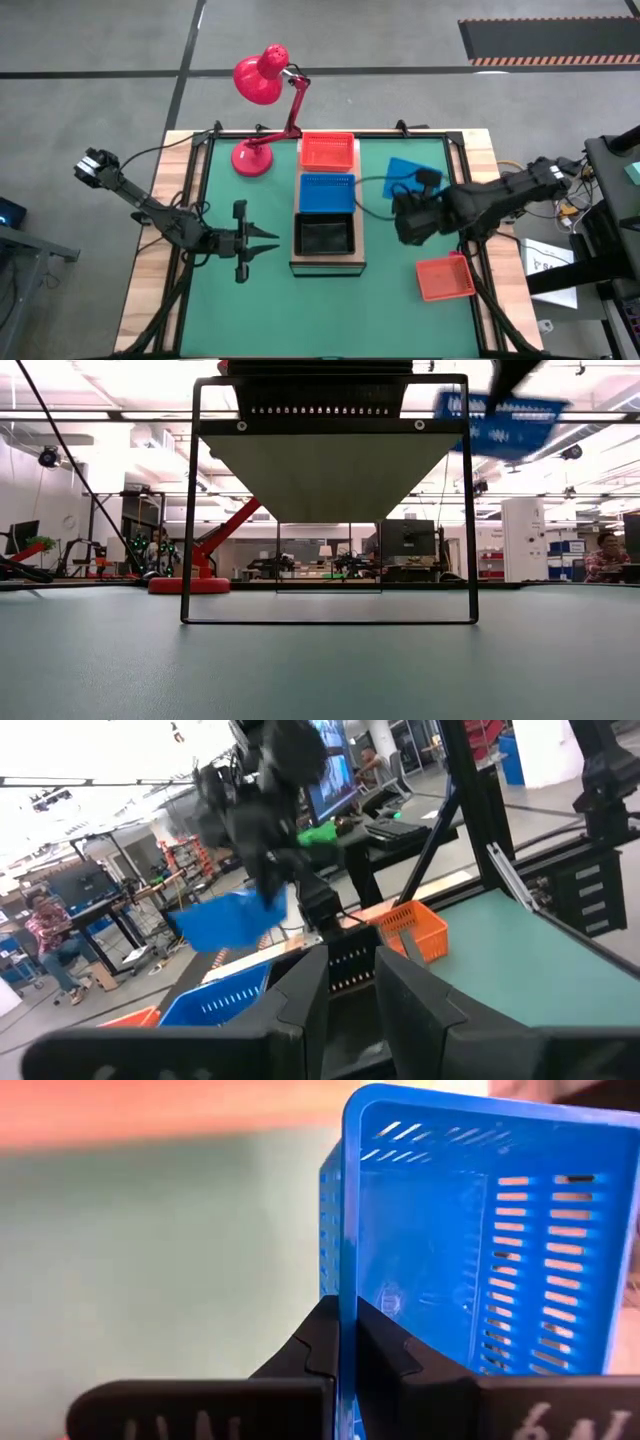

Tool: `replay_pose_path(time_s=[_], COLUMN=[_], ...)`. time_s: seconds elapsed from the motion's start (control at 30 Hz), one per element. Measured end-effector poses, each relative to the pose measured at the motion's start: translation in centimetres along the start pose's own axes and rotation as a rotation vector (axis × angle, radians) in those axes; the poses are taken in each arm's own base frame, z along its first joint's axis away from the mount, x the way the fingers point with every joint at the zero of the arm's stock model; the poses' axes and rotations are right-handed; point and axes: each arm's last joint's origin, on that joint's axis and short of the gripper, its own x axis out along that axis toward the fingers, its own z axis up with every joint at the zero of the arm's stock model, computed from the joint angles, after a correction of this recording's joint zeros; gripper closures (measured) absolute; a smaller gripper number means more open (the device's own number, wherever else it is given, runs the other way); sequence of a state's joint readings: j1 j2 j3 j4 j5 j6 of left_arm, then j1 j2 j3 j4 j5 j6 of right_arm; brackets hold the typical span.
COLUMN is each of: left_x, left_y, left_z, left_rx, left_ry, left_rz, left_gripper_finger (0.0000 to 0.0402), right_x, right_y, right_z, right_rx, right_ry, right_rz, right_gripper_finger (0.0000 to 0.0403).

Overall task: Stack baskets on shelf by color
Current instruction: Stack the blue bin on top of the blue bins on the shelf

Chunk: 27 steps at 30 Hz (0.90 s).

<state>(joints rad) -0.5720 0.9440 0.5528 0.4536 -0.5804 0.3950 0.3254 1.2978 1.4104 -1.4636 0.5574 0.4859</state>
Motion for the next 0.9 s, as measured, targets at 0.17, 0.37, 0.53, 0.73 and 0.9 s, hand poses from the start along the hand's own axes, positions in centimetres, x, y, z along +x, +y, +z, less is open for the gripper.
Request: replay_pose_path(time_s=[0.17, 0.37, 0.53, 0.73, 0.9], left_x=[0.0, -0.2, -0.4, -0.6, -0.7], left_y=[-0.1, -0.2, -0.3, -0.2, -0.2], left_z=[-0.5, -1.8, -2.4, -2.7, -2.6], left_rx=[0.011, 0.006, 0.014, 0.014, 0.013], left_ry=[0.040, 0.148, 0.160, 0.162, 0.160], left_rz=[0.020, 0.089, 0.088, 0.088, 0.089], left_gripper_finger=[0.0332, 0.0332, 0.0332, 0.0332, 0.0332], right_x=[-3.3, -5.3, -4.9, -3.3, -1.3], right_y=[-1.9, -1.6, -0.4, 0.7, 0.5], right_z=[3.0, 6.9, 10.5, 14.5, 16.9], right_rx=[0.012, -0.079, -0.173, -0.233, -0.212], right_ry=[-0.163, -0.324, -0.340, -0.330, -0.288], right_rz=[0.040, 0.073, 0.050, 0.116, 0.225], right_gripper_finger=[0.0394, 0.0394, 0.0394, 0.0394, 0.0394])
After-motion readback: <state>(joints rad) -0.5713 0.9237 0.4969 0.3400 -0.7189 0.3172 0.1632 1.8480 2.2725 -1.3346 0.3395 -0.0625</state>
